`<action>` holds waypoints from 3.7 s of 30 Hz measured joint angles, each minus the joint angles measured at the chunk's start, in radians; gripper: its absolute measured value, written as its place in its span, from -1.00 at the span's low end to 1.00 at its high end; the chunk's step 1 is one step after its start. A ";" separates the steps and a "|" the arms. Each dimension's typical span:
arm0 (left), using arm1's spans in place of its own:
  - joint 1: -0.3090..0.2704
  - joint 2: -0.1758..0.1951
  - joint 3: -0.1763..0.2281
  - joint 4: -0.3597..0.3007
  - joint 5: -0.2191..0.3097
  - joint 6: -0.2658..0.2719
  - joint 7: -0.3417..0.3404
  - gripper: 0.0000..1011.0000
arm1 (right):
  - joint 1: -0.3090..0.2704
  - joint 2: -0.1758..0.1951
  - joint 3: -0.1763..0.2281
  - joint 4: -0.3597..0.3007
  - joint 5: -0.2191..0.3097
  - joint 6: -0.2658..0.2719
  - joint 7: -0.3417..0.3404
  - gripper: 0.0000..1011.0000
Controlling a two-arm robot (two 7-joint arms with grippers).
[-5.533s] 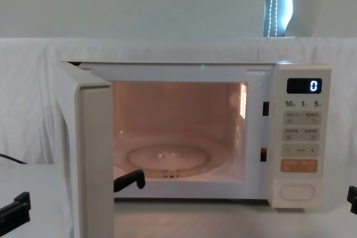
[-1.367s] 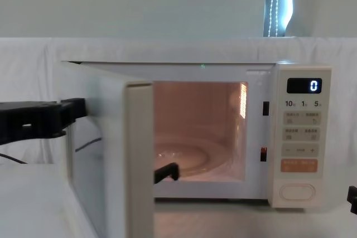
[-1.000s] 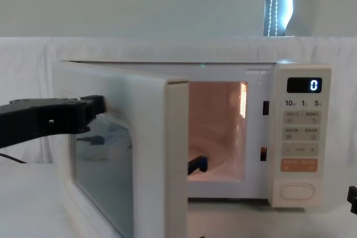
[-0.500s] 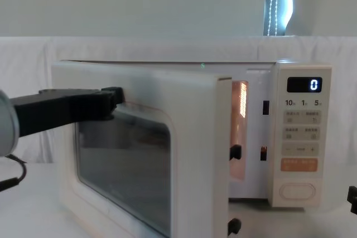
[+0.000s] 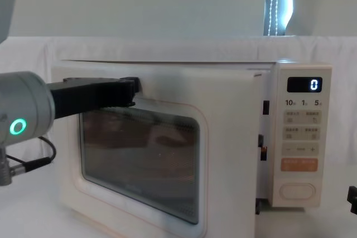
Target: Press the button to open the microwave door with one hand; close the microwave door with the other hand.
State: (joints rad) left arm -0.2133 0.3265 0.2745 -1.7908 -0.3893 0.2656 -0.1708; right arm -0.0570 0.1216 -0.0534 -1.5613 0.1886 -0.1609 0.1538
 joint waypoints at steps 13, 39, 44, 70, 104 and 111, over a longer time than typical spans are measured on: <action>-0.084 -0.063 0.024 0.083 0.065 0.020 0.017 -1.00 | 0.000 0.000 0.000 0.000 0.000 0.000 0.000 0.98; -0.198 -0.148 0.031 0.241 0.177 0.020 -0.002 -1.00 | 0.000 0.000 0.000 0.000 0.000 0.000 0.000 0.98; -0.206 -0.163 0.025 0.257 0.185 0.015 -0.001 -1.00 | 0.000 0.000 0.000 0.000 0.000 0.000 0.000 0.98; -0.254 -0.214 0.006 0.341 0.226 -0.009 -0.004 -1.00 | 0.000 0.000 0.000 0.000 0.000 0.000 0.000 0.98; -0.312 -0.245 0.008 0.425 0.295 -0.021 -0.009 -1.00 | 0.000 0.000 0.000 0.000 0.000 0.000 0.000 0.98; -0.318 -0.246 0.005 0.436 0.306 -0.027 -0.011 -1.00 | 0.000 0.000 0.000 0.000 0.000 0.000 0.000 0.98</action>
State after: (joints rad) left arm -0.5309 0.0810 0.2800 -1.3546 -0.0834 0.2382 -0.1821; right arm -0.0570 0.1216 -0.0533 -1.5613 0.1887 -0.1609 0.1537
